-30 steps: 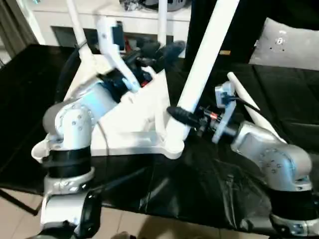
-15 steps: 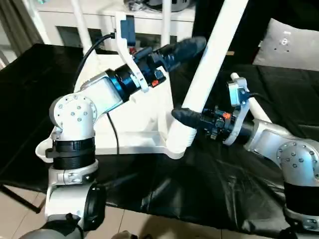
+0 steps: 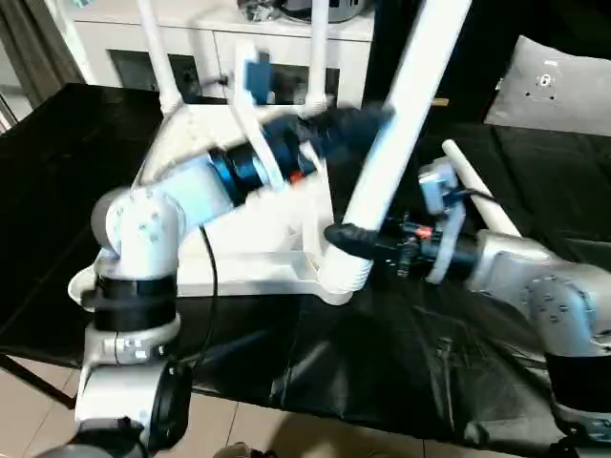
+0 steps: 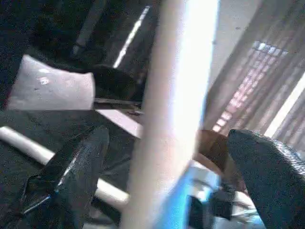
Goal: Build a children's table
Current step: Pick table leg
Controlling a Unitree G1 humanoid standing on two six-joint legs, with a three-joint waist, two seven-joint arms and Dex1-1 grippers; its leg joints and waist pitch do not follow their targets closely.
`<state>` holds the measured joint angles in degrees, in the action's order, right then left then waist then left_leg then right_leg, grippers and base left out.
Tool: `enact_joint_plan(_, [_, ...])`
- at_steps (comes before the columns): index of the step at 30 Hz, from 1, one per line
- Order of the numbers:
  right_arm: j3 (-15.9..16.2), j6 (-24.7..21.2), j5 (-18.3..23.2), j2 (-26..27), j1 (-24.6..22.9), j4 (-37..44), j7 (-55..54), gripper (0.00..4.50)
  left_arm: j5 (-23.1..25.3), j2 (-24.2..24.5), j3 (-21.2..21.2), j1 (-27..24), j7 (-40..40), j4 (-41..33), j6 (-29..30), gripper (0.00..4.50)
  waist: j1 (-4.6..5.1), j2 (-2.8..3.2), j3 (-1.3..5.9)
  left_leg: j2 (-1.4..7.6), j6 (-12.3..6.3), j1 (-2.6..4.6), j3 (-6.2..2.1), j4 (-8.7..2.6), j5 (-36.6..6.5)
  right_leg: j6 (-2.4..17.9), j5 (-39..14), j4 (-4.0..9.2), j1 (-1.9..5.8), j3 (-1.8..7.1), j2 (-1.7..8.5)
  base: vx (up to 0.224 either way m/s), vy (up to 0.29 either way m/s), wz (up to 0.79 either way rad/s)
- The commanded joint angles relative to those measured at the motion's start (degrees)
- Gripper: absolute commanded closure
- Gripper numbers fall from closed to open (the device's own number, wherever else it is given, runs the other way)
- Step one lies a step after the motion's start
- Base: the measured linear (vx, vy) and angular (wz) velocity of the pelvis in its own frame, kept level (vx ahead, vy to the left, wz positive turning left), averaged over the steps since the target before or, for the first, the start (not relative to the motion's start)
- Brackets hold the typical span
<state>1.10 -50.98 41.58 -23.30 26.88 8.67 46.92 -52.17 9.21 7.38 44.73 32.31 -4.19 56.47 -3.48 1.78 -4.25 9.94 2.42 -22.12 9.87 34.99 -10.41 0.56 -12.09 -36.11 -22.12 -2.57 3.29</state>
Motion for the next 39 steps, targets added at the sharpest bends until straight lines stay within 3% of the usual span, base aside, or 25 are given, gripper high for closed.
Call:
enact_joint_plan(1, [1.4, 1.5, -1.4, -1.1, 1.1, 0.8, 1.4, 2.57, 3.2, 2.2, -3.1, -0.7, 1.4, -1.6, -1.9, 0.0, -0.15, -0.71, 4.79, 2.35, -1.64, 0.74, -0.72, -3.16, -3.4, 12.6, -5.9, 4.29, 3.07, 2.49, 3.98, 0.0, 0.0, 0.0])
enact_joint_plan(5, [2.8, 3.1, -3.3, -1.9, 0.8, 0.9, 1.8, 2.57, 8.7, 3.4, -5.8, -0.6, 0.3, 0.6, -4.9, 0.0, -0.02, -0.62, 4.72, 2.4, -1.21, 0.84, -0.71, -3.19, -4.2, 11.2, -7.6, 4.47, 3.05, 2.59, 3.99, 0.0, 0.0, 0.0])
enact_joint_plan(8, [3.0, 3.7, -3.7, -2.0, 0.8, 0.6, 1.7, 2.57, 8.0, 2.6, -4.5, -0.3, 0.0, 1.1, -5.2, 0.0, -0.08, -0.61, 4.86, 2.39, -1.02, 0.77, -0.72, -3.13, -3.5, 12.0, -5.9, 4.23, 3.12, 2.58, 4.01, 0.0, 0.0, 0.0])
enact_joint_plan(10, [3.0, 3.8, -3.9, -2.0, 0.7, 0.6, 1.7, 2.57, 7.2, 2.4, -4.1, -0.4, 0.4, 0.8, -5.4, 0.35, -0.1, -0.61, 4.88, 2.35, -1.28, 0.74, -0.7, -3.08, -3.3, 12.7, -4.7, 4.15, 3.14, 2.54, 3.99, 0.0, 0.0, 0.0])
enact_joint_plan(13, [3.3, 4.3, -4.1, -2.0, 0.7, 0.6, 2.2, 2.57, 6.5, 2.5, -4.2, -0.9, 1.5, 0.0, -5.8, 0.5, -0.1, -0.62, 4.88, 2.35, -1.64, 0.77, -0.69, -3.07, -3.5, 13.1, -4.4, 4.11, 3.15, 2.54, 4.02, 0.0, 0.0, 0.0])
enact_joint_plan(24, [3.7, 5.6, -5.1, -2.2, 0.7, -0.1, 3.1, 2.57, 4.9, 1.9, -4.3, -2.1, 3.7, -1.0, -6.2, 1.49, -0.05, -0.9, 4.84, 2.36, -1.93, 0.73, -0.65, -3.04, -3.5, 12.8, -5.7, 4.13, 3.14, 2.54, 3.99, 0.0, 0.0, 0.0])
enact_joint_plan(33, [3.9, 6.3, -5.6, -2.2, 0.9, -0.6, 3.3, 2.57, 4.0, 2.1, -3.8, -2.1, 4.5, -0.8, -6.3, 2.28, -0.06, -0.79, 4.88, 2.34, -2.22, 0.72, -0.64, -2.98, -3.2, 12.9, -5.1, 4.08, 3.12, 2.53, 3.95, 0.0, 0.0, 0.0])
enact_joint_plan(37, [3.9, 6.3, -5.7, -2.2, 0.8, -0.5, 3.4, 2.57, 4.9, 2.3, -4.3, -2.3, 4.7, -0.8, -7.2, 2.56, -0.06, -0.72, 4.92, 2.39, -2.25, 0.75, -0.69, -2.98, -3.2, 12.9, -4.8, 4.04, 3.13, 2.53, 3.96, 0.0, 0.0, 0.0])
enact_joint_plan(39, [4.1, 6.7, -6.2, -2.3, 0.7, -0.3, 3.4, 2.58, 9.8, 4.1, -7.6, -2.8, 6.5, -1.2, -11.1, 2.63, -0.04, -0.85, 4.89, 2.46, -2.5, 0.77, -0.76, -3.07, -3.3, 12.7, -5.1, 4.24, 3.09, 2.51, 3.94, 0.0, 0.0, 0.0])
